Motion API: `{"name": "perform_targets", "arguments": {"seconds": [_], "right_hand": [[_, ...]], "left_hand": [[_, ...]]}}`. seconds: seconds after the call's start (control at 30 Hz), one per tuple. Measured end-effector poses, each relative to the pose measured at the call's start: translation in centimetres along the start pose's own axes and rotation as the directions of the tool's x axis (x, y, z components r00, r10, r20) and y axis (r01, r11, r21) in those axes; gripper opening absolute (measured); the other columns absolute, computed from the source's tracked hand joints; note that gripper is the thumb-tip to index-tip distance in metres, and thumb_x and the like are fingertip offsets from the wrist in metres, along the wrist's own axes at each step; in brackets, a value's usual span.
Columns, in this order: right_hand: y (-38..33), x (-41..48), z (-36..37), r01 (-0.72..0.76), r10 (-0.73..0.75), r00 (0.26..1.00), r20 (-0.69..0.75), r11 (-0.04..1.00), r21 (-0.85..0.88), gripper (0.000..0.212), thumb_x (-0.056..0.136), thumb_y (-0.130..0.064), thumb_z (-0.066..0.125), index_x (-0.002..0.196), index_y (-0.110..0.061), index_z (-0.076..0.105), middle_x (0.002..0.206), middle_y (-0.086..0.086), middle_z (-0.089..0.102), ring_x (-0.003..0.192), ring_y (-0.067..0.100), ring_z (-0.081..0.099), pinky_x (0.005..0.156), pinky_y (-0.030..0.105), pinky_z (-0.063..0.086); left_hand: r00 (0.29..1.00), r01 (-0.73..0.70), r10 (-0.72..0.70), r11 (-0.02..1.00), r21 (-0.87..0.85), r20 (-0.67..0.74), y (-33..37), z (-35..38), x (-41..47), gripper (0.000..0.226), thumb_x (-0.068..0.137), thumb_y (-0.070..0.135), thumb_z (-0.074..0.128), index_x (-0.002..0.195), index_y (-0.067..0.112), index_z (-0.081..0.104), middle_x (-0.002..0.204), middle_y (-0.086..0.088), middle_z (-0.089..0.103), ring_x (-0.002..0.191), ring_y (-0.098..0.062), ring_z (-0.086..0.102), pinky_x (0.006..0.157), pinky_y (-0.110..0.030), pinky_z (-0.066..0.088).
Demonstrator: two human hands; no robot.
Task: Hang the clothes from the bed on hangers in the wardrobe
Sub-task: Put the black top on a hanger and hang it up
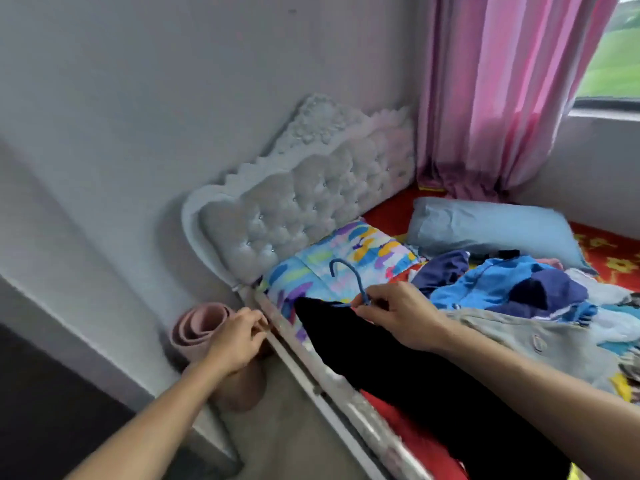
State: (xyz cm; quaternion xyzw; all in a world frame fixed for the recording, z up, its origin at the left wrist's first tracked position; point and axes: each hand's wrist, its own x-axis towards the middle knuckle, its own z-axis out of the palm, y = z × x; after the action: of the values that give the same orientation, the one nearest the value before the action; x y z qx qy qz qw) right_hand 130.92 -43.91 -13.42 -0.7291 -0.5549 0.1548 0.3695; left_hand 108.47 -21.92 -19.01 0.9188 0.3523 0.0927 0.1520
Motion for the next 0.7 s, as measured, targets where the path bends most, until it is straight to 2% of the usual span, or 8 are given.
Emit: {"name": "perform_targets", "arguments": {"seconds": [0.17, 0.27, 0.33, 0.47, 0.6, 0.7], "right_hand": [[-12.0, 2.9, 6.4, 0.217, -0.213, 0.962, 0.169, 0.976, -0.002, 0.013, 0.089, -0.024, 0.063, 0.084, -0.012, 0.066, 0.065, 0.005, 0.06, 0.058, 0.008, 0.048, 0.062, 0.032, 0.04], [-18.8, 3.8, 10.9, 0.308, -0.313, 0.923, 0.225, 0.95, 0.055, 0.016, 0.088, -0.018, 0.062, 0.072, -0.02, 0.062, 0.059, -0.001, 0.057, 0.055, 0.004, 0.046, 0.059, 0.029, 0.04], [-22.9, 4.3, 14.0, 0.331, -0.343, 0.906, 0.248, 0.939, 0.093, 0.016, 0.089, -0.018, 0.062, 0.074, -0.024, 0.065, 0.055, -0.009, 0.053, 0.053, 0.002, 0.046, 0.056, 0.021, 0.038], [-31.0, 5.5, 21.5, 0.379, -0.403, 0.856, 0.324, 0.915, 0.139, 0.012, 0.091, -0.018, 0.06, 0.086, -0.019, 0.071, 0.054, -0.013, 0.056, 0.051, 0.0, 0.048, 0.054, 0.015, 0.037], [-39.2, 6.4, 29.4, 0.372, -0.445, 0.832, 0.332, 0.891, 0.26, 0.014, 0.093, -0.015, 0.06, 0.086, -0.016, 0.072, 0.054, -0.01, 0.055, 0.049, -0.001, 0.045, 0.05, 0.014, 0.034], [-45.3, 7.6, 34.2, 0.323, -0.439, 0.831, 0.342, 0.881, 0.346, 0.015, 0.093, -0.018, 0.061, 0.085, -0.016, 0.073, 0.059, -0.005, 0.059, 0.051, 0.003, 0.048, 0.05, 0.017, 0.037]], "left_hand": [[0.955, 0.291, -0.285, 0.953, 0.078, -0.087, -8.7, -8.7, -11.6, 0.013, 0.087, 0.016, 0.058, 0.098, 0.019, 0.065, 0.1, -0.002, 0.066, 0.094, -0.023, 0.063, 0.079, -0.031, 0.05], [0.915, 0.392, -0.375, 0.915, 0.098, -0.149, -13.1, -12.9, -18.3, 0.013, 0.088, 0.022, 0.058, 0.099, 0.025, 0.063, 0.104, 0.003, 0.063, 0.097, -0.019, 0.062, 0.08, -0.031, 0.049], [0.889, 0.44, -0.416, 0.892, 0.103, -0.193, -15.8, -15.0, -22.5, 0.013, 0.09, 0.024, 0.059, 0.103, 0.027, 0.062, 0.107, 0.005, 0.061, 0.097, -0.016, 0.059, 0.079, -0.03, 0.048], [0.833, 0.534, -0.5, 0.838, 0.111, -0.236, -22.0, -18.8, -31.1, 0.013, 0.093, 0.023, 0.055, 0.105, 0.026, 0.061, 0.107, 0.007, 0.059, 0.097, -0.014, 0.057, 0.079, -0.029, 0.048], [0.772, 0.625, -0.586, 0.771, 0.123, -0.248, -29.6, -24.0, -38.8, 0.011, 0.094, 0.022, 0.053, 0.102, 0.024, 0.06, 0.103, 0.005, 0.059, 0.093, -0.015, 0.058, 0.079, -0.034, 0.05], [0.722, 0.681, -0.633, 0.721, 0.127, -0.279, -35.0, -28.0, -43.3, 0.015, 0.093, 0.024, 0.055, 0.107, 0.022, 0.061, 0.109, 0.003, 0.061, 0.099, -0.017, 0.059, 0.081, -0.034, 0.05]]}}
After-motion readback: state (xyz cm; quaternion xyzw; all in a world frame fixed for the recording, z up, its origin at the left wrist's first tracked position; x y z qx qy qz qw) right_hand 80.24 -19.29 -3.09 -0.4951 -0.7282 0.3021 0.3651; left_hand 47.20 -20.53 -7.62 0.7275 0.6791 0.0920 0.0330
